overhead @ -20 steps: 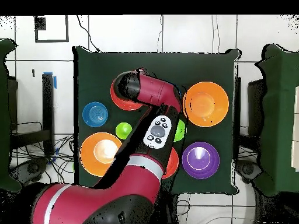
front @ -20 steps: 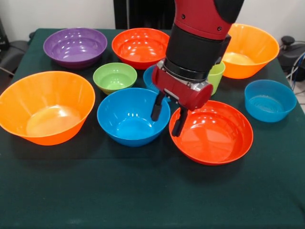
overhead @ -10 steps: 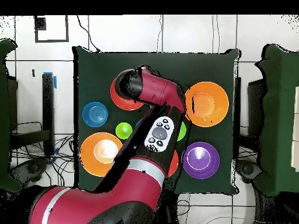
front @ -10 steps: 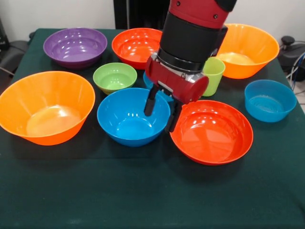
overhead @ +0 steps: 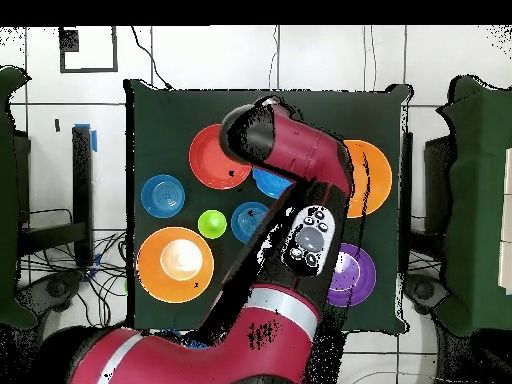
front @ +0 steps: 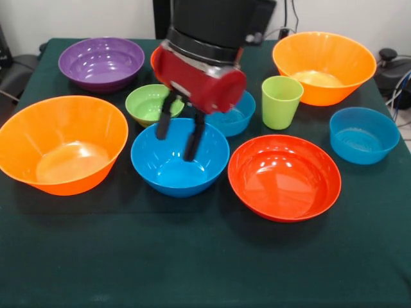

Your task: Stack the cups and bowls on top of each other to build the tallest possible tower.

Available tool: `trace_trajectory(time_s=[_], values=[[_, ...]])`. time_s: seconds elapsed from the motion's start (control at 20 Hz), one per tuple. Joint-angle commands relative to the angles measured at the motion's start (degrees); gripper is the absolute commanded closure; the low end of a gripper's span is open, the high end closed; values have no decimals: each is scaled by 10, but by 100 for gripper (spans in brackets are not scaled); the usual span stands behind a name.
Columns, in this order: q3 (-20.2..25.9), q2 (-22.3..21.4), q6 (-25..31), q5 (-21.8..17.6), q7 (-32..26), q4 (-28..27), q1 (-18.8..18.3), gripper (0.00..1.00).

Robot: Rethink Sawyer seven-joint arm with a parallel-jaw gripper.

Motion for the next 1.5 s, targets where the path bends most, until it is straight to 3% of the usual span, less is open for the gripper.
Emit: trace_trajectory(time_s=[0.05, 0.35, 1.0, 1.5], values=[[94, -37, 31, -49, -54, 74, -56, 0], [135, -59, 14, -72, -88, 121, -99, 0], [220, -66, -74, -117, -44, 202, -146, 0], [245, -41, -117, -143, -15, 174, -154, 0]])
